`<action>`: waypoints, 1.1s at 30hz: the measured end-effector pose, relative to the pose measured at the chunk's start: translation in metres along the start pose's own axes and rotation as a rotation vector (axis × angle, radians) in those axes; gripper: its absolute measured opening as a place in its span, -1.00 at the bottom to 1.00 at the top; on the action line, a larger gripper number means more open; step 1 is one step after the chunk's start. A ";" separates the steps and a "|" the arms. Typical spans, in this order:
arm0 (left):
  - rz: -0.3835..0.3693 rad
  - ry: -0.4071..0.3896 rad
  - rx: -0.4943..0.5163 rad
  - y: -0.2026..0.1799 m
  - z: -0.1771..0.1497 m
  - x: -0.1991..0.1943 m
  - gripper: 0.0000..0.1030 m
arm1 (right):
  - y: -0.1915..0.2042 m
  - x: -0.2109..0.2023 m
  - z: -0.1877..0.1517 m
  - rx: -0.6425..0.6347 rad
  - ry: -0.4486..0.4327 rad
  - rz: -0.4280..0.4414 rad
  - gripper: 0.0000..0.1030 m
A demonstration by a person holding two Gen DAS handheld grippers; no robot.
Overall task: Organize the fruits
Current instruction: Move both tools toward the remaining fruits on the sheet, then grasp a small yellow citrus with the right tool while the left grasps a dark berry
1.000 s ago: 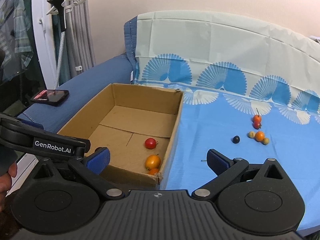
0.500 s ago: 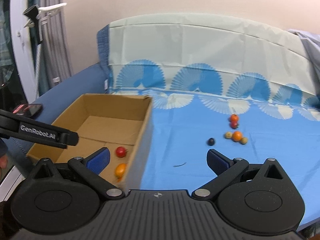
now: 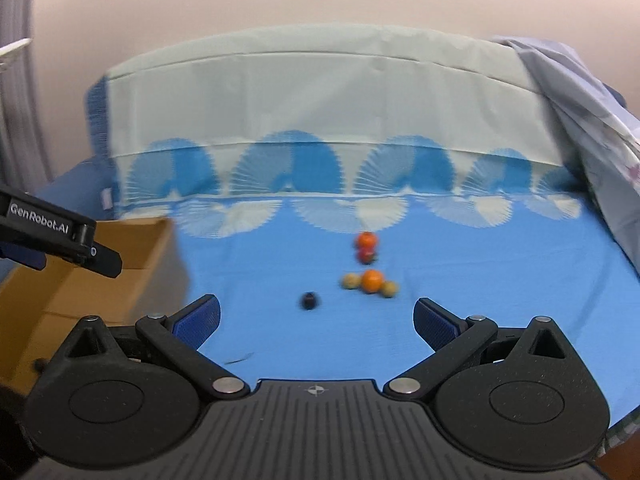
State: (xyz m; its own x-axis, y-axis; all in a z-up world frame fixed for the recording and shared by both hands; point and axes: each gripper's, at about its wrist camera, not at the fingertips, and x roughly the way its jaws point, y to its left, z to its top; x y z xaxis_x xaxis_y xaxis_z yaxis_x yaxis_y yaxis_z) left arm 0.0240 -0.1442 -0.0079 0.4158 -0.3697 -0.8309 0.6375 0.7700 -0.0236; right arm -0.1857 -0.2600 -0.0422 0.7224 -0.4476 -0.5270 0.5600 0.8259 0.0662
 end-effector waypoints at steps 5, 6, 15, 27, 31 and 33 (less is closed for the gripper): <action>-0.106 0.068 0.055 -0.041 0.038 0.077 0.99 | -0.042 0.055 -0.001 0.002 0.007 -0.070 0.98; -0.125 0.075 0.068 -0.050 0.046 0.094 0.99 | -0.049 0.069 -0.002 -0.007 0.017 -0.085 0.98; -0.153 0.179 0.202 -0.108 0.080 0.219 0.99 | -0.104 0.200 -0.014 -0.035 0.120 -0.070 0.98; -0.092 0.293 0.212 -0.106 0.070 0.299 0.98 | -0.104 0.312 -0.036 -0.101 0.176 -0.046 0.98; -0.109 0.281 0.232 -0.109 0.065 0.297 0.66 | -0.101 0.317 -0.037 -0.103 0.150 -0.037 0.98; -0.109 0.258 0.255 -0.112 0.062 0.294 0.42 | -0.100 0.315 -0.038 -0.113 0.139 -0.035 0.85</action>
State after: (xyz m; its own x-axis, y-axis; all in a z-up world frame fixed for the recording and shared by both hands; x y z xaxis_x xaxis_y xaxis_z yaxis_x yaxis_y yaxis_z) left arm 0.1153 -0.3715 -0.2146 0.1805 -0.2744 -0.9445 0.8233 0.5675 -0.0075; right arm -0.0292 -0.4707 -0.2469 0.6357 -0.4319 -0.6399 0.5294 0.8471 -0.0458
